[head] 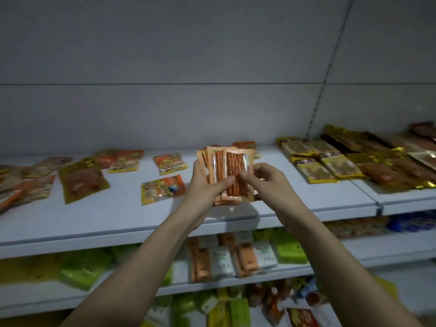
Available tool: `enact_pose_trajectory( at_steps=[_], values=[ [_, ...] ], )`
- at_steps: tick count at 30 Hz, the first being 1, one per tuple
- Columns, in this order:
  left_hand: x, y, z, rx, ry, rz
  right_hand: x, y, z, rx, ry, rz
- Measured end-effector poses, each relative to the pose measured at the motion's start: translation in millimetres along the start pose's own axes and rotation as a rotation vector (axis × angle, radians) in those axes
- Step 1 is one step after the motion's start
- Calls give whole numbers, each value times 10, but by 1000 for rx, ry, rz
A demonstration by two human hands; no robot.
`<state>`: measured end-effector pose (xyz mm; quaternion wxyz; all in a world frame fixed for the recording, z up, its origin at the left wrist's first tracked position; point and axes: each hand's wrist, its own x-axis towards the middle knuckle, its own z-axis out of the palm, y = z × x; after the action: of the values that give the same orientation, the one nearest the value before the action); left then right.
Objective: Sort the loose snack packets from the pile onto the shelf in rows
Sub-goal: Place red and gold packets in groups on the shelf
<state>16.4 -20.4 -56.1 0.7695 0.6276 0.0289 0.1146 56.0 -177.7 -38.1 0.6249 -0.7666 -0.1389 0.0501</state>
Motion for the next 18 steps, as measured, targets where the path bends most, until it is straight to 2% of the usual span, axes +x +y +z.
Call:
enact_pose_trajectory(
  at_steps=[3,8,14,18],
  values=[
    [-59,-174,859,-29,-50,-30,-273,189,-774,14,57,23],
    [-135,-345,2158,-156,-200,-182,-672,316,-2068,94,171,132],
    [-120,-654,3437,-40,-396,-71,-949,564,-3342,95,344,174],
    [17,-828,4210,-38,-481,-59,-1012,727,-4074,137,433,175]
  ],
)
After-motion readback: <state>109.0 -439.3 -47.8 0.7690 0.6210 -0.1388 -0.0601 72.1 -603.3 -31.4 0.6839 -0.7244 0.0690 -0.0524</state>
